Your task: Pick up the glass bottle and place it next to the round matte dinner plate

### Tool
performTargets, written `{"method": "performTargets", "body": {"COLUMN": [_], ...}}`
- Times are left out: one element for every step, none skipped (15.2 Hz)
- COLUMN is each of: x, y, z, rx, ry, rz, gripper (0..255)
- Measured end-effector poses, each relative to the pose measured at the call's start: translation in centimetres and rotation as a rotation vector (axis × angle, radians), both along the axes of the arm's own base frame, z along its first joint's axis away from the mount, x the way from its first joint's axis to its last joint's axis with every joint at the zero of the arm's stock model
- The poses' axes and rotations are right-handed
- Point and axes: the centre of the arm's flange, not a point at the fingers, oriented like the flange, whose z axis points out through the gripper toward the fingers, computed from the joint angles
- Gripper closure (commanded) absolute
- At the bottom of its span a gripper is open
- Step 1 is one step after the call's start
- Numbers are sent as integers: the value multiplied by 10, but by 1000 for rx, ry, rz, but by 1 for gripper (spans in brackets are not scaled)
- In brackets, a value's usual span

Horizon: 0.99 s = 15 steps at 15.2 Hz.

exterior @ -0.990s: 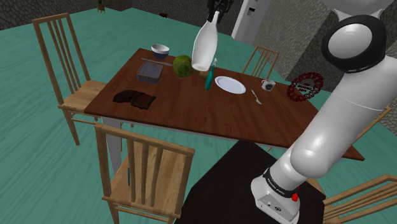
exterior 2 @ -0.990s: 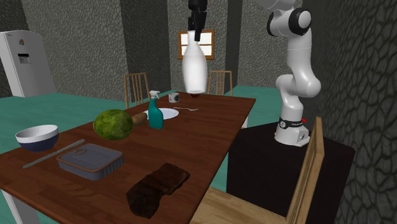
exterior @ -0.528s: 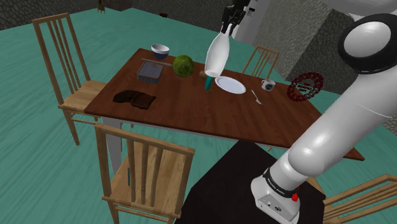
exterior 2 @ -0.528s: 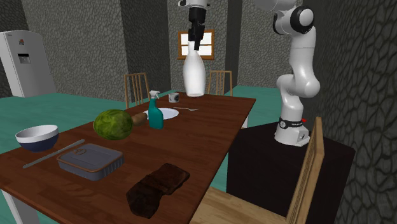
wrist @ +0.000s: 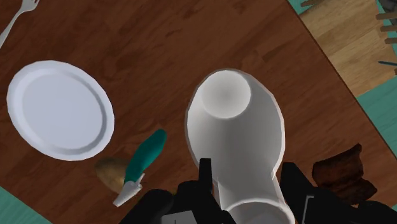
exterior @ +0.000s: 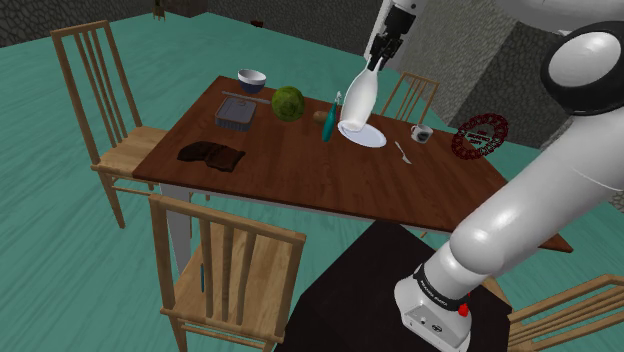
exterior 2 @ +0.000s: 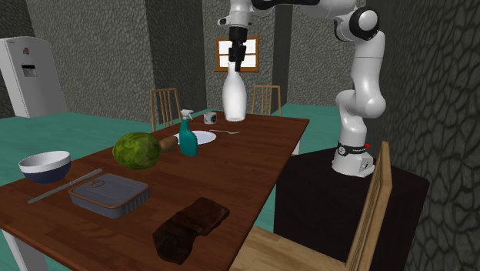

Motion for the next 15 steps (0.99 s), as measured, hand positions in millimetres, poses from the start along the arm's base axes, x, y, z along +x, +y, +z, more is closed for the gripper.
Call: {"method": "performTargets", "body": {"x": [-5, -10, -16, -19, -25, -29, -33, -36, -40, -43, -50, -57, -59, -64, -69], "y": [-12, -25, -35, -47, -59, -70, -80, -92, -104, -117, -126, -135, -147, -160, -173], "z": [-4, -7, -14, -18, -22, -29, -34, -37, -40, -45, -51, -56, -60, -68, -71], "rx": [0, 0, 0, 0, 1, 0, 1, 1, 0, 0, 0, 1, 0, 1, 0], "ry": [0, 0, 0, 0, 0, 0, 0, 0, 0, 0, 0, 0, 0, 0, 0], "rz": [0, 0, 0, 0, 0, 0, 0, 0, 0, -1, 0, 0, 0, 0, 0], "gripper": [255, 255, 255, 255, 255, 255, 255, 255, 255, 255, 255, 255, 255, 255, 255]}}
